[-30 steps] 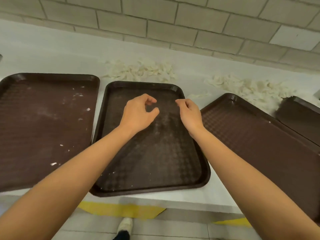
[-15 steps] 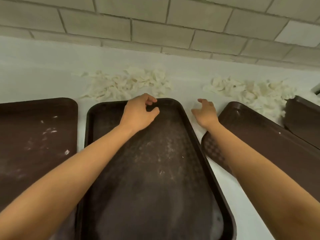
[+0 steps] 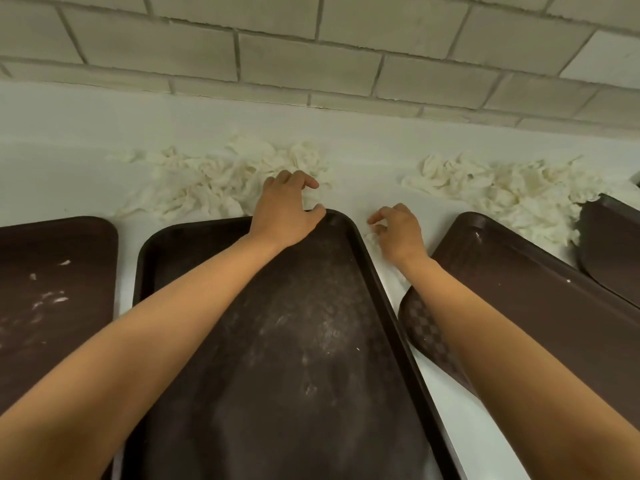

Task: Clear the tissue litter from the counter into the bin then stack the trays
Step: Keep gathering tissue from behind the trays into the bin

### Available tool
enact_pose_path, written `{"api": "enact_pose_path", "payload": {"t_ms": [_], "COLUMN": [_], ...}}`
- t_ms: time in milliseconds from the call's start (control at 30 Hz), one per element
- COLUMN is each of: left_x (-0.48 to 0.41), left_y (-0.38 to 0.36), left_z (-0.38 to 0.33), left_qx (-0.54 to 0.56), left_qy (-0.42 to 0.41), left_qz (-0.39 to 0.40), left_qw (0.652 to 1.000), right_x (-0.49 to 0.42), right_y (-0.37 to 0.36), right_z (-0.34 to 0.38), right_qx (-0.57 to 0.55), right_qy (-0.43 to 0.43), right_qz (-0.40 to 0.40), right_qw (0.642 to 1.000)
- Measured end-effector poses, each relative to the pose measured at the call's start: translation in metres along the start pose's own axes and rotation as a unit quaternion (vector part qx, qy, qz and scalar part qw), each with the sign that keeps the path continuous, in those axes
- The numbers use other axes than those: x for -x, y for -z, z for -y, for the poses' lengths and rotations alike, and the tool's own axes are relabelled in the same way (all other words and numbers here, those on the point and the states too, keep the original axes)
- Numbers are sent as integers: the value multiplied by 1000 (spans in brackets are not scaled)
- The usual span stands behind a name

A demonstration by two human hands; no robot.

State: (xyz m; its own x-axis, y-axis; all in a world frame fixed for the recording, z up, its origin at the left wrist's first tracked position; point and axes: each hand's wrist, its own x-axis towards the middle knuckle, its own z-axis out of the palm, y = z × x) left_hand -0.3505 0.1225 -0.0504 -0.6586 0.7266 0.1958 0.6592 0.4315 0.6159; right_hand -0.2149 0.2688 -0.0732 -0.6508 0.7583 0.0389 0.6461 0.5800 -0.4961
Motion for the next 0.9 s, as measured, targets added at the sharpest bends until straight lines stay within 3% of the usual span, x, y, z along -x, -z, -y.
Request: {"api": "enact_pose_path", "payload": {"t_ms": [233,500,900], "left_x": [-52,-91,-103], "left_y": [-4,-20,-42], "left_z": [8,14,14], "left_qx": [-145,-250,-284], "left_qy": [-53,-81,-98], "left_qz": [-12,73,86], "left_qw": [988,962,950], "right_x": [-14,-31,-32], "right_y": [6,5,-6], "right_z": [4,16,10], "right_qx": [-103,-152,-129], "right_qy": [-12,-33,-18], "right_qz": [-60,-107,-83], "right_qw": [993,982,988]}}
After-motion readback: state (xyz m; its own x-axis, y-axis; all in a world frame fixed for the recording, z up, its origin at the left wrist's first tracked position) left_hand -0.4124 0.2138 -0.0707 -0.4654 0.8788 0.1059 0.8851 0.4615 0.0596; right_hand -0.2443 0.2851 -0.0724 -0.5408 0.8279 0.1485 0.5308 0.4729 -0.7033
